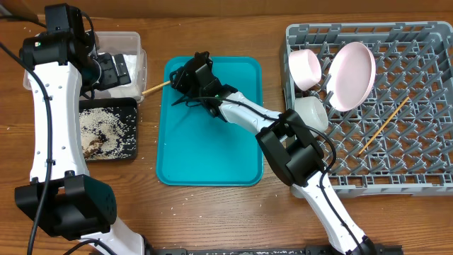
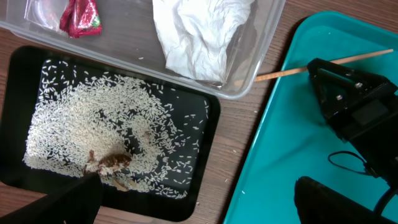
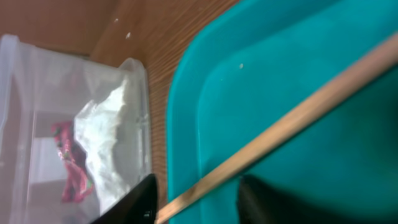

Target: Sort waste into correct bins and load items into the dishwasher

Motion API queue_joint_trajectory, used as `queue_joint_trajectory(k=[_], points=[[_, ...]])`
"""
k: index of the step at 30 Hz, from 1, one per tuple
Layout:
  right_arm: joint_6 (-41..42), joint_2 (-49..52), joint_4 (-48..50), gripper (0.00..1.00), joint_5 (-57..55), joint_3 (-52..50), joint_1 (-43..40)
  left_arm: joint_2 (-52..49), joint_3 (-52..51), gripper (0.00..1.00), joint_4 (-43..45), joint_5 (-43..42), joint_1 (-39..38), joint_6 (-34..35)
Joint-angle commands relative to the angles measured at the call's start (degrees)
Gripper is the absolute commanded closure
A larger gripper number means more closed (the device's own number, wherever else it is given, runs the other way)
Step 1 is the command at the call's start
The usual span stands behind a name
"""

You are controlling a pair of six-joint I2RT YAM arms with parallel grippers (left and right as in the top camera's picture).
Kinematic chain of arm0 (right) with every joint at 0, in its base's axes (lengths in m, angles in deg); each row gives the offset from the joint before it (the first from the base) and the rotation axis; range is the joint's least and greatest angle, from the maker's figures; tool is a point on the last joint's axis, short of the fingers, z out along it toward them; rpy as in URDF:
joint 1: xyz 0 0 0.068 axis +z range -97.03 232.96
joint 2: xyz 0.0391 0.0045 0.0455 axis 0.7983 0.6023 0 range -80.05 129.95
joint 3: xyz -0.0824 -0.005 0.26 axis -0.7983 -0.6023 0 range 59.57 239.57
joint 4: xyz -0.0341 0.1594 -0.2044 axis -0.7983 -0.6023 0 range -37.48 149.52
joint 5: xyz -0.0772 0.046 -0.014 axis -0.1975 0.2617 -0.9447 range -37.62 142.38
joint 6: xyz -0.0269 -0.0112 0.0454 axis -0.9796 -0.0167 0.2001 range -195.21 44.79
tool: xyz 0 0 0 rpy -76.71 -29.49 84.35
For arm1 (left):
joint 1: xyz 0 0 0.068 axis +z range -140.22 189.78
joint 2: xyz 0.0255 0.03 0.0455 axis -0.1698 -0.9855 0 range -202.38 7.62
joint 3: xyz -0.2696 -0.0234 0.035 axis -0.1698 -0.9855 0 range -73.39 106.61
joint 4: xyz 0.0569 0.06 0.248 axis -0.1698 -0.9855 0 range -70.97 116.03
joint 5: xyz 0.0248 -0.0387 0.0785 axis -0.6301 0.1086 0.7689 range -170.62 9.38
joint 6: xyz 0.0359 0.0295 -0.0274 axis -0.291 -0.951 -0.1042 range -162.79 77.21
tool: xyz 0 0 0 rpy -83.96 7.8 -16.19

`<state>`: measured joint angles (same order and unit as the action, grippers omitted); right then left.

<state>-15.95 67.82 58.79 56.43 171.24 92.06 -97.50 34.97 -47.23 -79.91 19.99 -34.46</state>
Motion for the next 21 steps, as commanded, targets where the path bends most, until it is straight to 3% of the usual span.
queue_joint_trajectory(k=[1,4,12,16,21], points=[[-1.0,2.0,-2.2,0.66,-3.7,0.2,-0.2,0.1,0.0,0.0,0.0,0.3,-0.1,-1.3],[-2.5,2.0,-2.9,0.73,-4.0,0.2,-0.2,0.1,0.0,0.0,0.0,0.3,-0.1,-1.3],[-6.0,2.2,-4.4,0.78,-4.0,0.2,-0.2,0.1,0.0,0.0,0.0,0.3,-0.1,-1.3],[-7.7,2.3,-3.6,0.78,-4.0,0.2,-0.2,0.1,0.0,0.0,0.0,0.3,-0.1,-1.3],[-11.6,2.3,-1.1,0.67,-4.6,0.2,-0.2,0.1,0.0,0.0,0.0,0.3,-0.1,-1.3]])
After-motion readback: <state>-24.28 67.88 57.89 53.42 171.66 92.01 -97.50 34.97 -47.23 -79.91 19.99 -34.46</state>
